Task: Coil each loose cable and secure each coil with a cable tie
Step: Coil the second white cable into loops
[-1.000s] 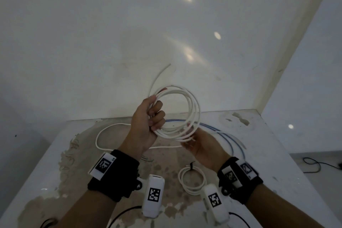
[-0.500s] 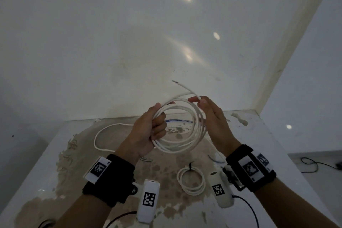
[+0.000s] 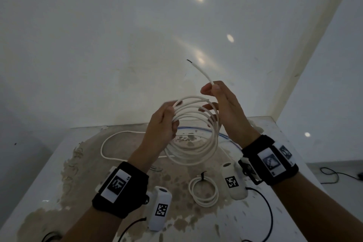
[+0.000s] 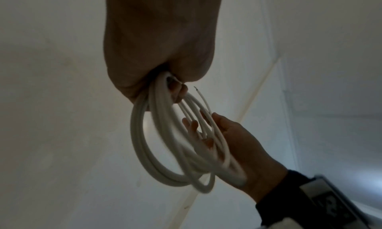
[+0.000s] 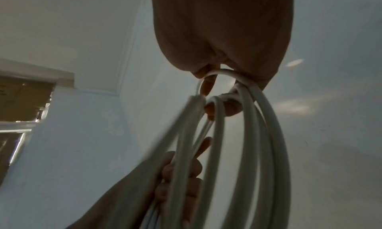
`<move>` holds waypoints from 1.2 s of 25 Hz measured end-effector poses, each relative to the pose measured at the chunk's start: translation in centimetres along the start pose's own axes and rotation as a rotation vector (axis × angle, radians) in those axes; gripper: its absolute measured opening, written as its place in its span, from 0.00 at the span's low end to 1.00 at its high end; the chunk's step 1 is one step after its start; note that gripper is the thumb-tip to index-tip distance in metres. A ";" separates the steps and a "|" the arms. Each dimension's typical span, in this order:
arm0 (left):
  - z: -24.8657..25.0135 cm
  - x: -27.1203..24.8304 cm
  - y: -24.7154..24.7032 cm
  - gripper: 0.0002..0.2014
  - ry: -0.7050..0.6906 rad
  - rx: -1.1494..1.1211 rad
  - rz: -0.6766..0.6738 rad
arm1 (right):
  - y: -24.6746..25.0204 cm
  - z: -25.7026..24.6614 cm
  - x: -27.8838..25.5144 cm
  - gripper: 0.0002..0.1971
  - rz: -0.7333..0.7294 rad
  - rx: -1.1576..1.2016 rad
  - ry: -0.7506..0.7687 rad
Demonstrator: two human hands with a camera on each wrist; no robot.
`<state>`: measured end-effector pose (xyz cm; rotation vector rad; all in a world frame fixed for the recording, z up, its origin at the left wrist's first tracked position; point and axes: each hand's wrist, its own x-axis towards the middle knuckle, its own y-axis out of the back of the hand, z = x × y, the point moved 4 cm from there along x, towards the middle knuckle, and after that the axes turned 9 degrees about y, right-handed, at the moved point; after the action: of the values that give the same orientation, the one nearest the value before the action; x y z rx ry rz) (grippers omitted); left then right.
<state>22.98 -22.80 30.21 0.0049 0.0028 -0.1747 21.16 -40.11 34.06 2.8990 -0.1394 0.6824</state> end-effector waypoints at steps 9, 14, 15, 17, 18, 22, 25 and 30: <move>-0.5 -0.3 -0.7 0.16 -0.059 -0.037 0.232 | -1.3 0.4 -1.5 0.18 -0.024 -0.129 0.109; 0.8 -1.0 -0.6 0.16 -0.126 0.295 0.102 | -0.8 1.4 -1.4 0.13 -0.005 -0.250 0.178; 1.0 -1.1 -0.7 0.14 -0.149 0.356 0.075 | -0.9 1.7 -1.4 0.11 -0.042 -0.246 0.189; 1.4 -1.0 -1.1 0.13 -0.152 0.411 0.018 | -1.2 2.2 -1.5 0.09 -0.129 -0.219 0.164; 1.5 -0.9 -1.1 0.14 -0.112 0.370 0.007 | -1.1 2.4 -1.4 0.09 -0.170 -0.197 0.143; 0.8 -0.3 -0.7 0.04 0.214 0.023 -0.051 | -0.6 2.7 -1.5 0.06 -0.225 -0.321 0.214; 1.0 -0.8 -1.0 0.12 0.304 -0.107 -0.160 | -0.3 3.2 -1.4 0.04 -0.082 -0.059 0.036; 1.2 -1.9 -1.5 0.10 0.384 -0.230 -0.281 | 0.3 4.4 -1.3 0.06 0.107 0.450 -0.385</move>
<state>20.85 -23.97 31.41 -0.1926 0.4083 -0.4514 21.87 -41.15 29.58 3.4507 -0.2119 0.1714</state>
